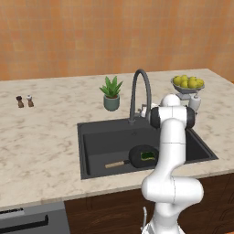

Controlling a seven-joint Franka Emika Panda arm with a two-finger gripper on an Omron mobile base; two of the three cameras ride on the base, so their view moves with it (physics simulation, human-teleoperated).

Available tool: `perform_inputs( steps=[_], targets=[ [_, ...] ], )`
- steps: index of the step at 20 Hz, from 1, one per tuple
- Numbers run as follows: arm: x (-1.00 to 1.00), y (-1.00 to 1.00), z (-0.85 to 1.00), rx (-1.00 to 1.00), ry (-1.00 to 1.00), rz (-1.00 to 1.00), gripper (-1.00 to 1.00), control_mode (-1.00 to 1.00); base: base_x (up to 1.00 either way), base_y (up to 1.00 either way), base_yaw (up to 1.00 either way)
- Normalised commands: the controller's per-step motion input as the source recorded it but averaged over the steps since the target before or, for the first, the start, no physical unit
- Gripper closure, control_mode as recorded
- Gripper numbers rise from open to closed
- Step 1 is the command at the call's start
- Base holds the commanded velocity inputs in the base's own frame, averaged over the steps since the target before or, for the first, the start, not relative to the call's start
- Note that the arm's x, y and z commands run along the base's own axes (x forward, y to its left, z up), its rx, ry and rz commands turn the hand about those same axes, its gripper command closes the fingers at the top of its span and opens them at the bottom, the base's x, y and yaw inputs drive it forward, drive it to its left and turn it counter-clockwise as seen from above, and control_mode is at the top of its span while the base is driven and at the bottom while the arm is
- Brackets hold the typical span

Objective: Pick the pan and sponge and place them into the sink. Then turn on the water.

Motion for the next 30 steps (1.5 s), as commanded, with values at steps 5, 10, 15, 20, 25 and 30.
perform_inputs(
  steps=[5, 10, 15, 20, 25, 30],
  targets=[
    [0.17, -0.09, -0.07, 0.0, 0.0, -0.02, 1.0, -1.0, 0.0, 0.0, 0.0],
    [0.1, -0.24, 0.0, 0.0, 0.0, -0.17, 1.0, -1.0, 0.0, 0.0, 0.0],
    [0.22, -0.48, -0.07, 0.0, 0.0, -0.26, 1.0, -1.0, 0.0, 0.0, 0.0],
    [0.36, -0.7, -0.11, 0.0, 0.03, -0.27, 1.0, -1.0, 0.0, 0.0, 0.0],
    [0.28, -1.0, -0.08, 0.06, 0.05, 0.01, 1.0, -1.0, 0.0, 0.0, 0.0],
    [0.17, -1.0, -0.14, 0.13, 0.09, 0.16, 1.0, -1.0, 0.0, 0.0, 0.0]
  ],
)
